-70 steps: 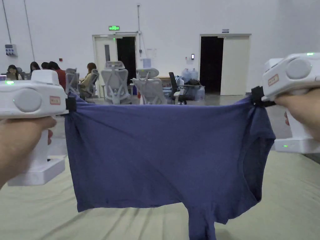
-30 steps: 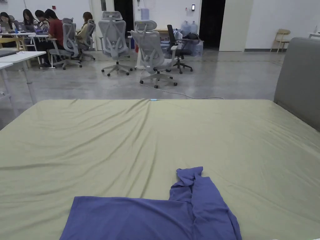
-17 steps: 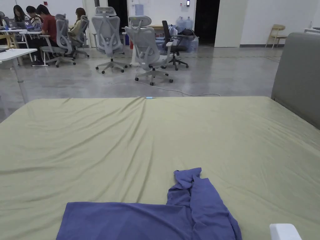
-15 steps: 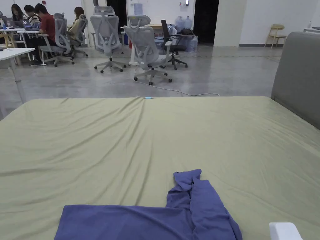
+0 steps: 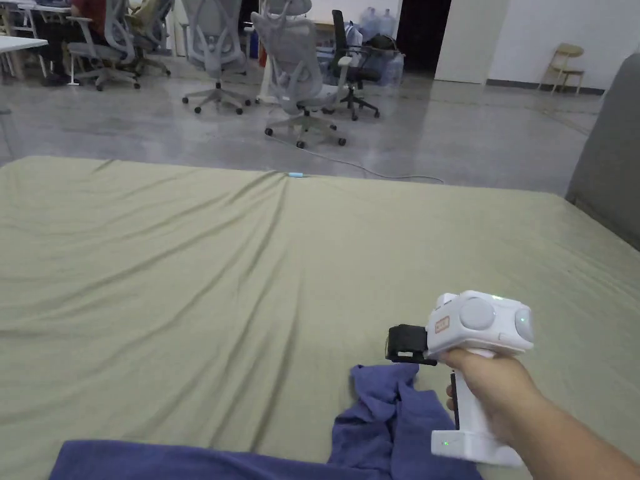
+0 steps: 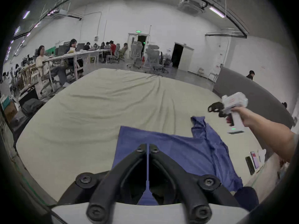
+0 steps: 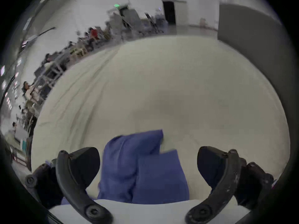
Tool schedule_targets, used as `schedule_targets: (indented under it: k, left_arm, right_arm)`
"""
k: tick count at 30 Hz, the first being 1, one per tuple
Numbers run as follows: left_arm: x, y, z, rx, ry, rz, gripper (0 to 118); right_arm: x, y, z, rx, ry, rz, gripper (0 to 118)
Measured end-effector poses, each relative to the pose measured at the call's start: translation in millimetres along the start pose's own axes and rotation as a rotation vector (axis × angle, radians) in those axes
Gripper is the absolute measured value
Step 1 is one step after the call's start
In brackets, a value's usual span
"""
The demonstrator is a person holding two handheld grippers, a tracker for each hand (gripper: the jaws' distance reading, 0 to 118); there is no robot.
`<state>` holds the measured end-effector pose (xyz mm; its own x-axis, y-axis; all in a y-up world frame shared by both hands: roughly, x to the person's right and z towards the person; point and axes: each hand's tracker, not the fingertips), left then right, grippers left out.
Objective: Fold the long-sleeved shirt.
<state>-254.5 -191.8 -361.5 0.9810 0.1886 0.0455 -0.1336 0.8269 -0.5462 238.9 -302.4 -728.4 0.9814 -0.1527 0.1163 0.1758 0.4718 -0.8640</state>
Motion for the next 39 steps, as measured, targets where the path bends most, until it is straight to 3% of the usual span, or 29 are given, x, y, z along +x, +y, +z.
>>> schedule_targets:
  k: [2,5,7,8,9,11,13,17,19,24,26,31,33,39]
  left_arm:
    - [-1.6,5.0,-5.8,0.017,0.006,-0.006,1]
    - [-2.7,5.7,-11.5,0.021,0.02,-0.019,1]
    - [-15.6,4.9,-18.8,0.008,0.012,-0.012,1]
    - [-15.7,3.9,-20.2,0.002,0.009,-0.009,1]
    - [-15.4,2.5,-21.4,-0.002,0.01,-0.004,1]
    - [-14.4,3.0,-22.6,-0.012,0.008,0.007,1]
    - [-10.2,1.3,-17.2,-0.003,-0.003,0.021,1]
    - [1.0,0.0,-5.6,0.019,-0.035,0.034,1]
    - [6.1,-1.6,2.2,0.03,-0.051,0.037,1]
    - [14.2,-8.2,16.2,0.033,-0.079,0.061,1]
    - [15.9,-10.5,21.5,0.032,-0.078,0.059,1]
    - [13.8,-10.9,33.5,0.035,-0.075,0.067,1]
    - [13.0,-11.1,36.6,0.03,-0.071,0.066,1]
    - [9.9,-17.7,43.5,0.011,-0.059,0.083,1]
  right_arm:
    - [6.6,9.7,-26.6,-0.043,-0.031,-0.039,114]
    - [5.2,9.1,-52.0,-0.057,-0.053,-0.141,92]
    - [5.8,8.6,-63.5,-0.122,-0.015,-0.218,52]
    - [3.6,8.4,-62.6,-0.146,-0.05,-0.225,37]
    - [1.5,12.6,-51.5,-0.105,-0.141,-0.18,4]
    - [0.4,13.0,-20.8,0.036,-0.04,-0.196,5]
    - [-3.9,14.6,11.4,0.049,0.009,-0.158,5]
    - [-18.9,-7.2,94.3,0.181,0.01,0.053,5]
    - [-31.7,-48.7,142.3,0.242,-0.007,0.155,5]
    - [-33.6,-159.7,195.7,0.231,0.043,0.187,5]
    - [-38.2,-213.3,199.8,0.186,0.011,0.22,5]
    - [-26.8,-307.3,165.8,-0.01,0.036,0.089,5]
    - [-33.6,-331.5,150.0,-0.104,0.039,0.092,5]
    - [-28.1,-335.4,135.4,-0.16,0.066,-0.001,5]
